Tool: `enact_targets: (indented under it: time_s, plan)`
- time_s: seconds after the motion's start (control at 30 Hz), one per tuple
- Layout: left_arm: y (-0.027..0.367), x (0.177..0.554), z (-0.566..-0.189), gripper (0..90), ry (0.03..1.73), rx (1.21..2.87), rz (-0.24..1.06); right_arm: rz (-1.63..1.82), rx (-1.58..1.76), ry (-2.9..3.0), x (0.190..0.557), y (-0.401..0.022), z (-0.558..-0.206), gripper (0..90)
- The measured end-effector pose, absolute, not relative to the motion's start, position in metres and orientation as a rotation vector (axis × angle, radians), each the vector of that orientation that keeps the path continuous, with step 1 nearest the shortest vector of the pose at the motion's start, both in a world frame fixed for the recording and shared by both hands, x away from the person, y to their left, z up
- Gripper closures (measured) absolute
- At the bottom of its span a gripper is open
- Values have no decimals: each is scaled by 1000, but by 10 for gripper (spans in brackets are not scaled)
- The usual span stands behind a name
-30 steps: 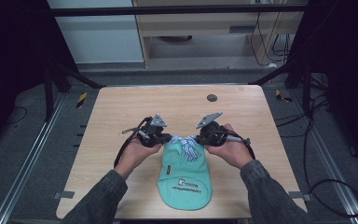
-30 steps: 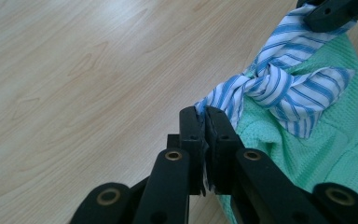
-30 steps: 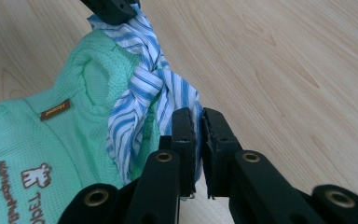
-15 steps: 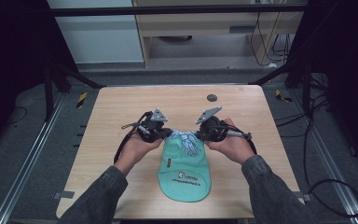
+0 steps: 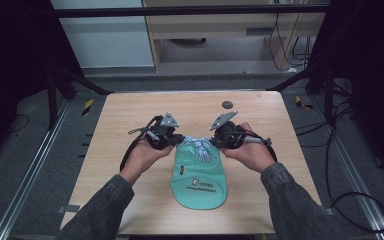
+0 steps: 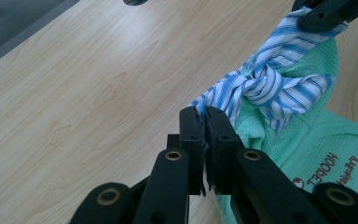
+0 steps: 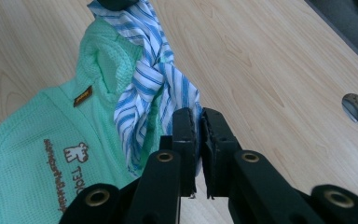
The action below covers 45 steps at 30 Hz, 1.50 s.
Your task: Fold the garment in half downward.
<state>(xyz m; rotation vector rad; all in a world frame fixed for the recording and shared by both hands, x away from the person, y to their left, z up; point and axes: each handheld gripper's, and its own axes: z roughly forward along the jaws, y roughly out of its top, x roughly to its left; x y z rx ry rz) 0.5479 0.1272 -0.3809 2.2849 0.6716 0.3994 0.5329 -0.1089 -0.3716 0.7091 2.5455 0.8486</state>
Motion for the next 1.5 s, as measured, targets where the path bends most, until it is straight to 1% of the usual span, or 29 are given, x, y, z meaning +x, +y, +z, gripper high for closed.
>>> enact_targets:
  time_s: [0.27, 0.83, 1.5]
  plan:
    - [126, 552, -381, 866, 667, 2301, 408, 811, 698, 2556, 539, -107, -372, 844]
    - [124, 550, -379, 868, 655, 2292, 408, 793, 691, 2552, 541, -110, -370, 845]
    - [122, 549, -367, 870, 625, 2293, 427, 770, 697, 2519, 547, -111, -363, 842]
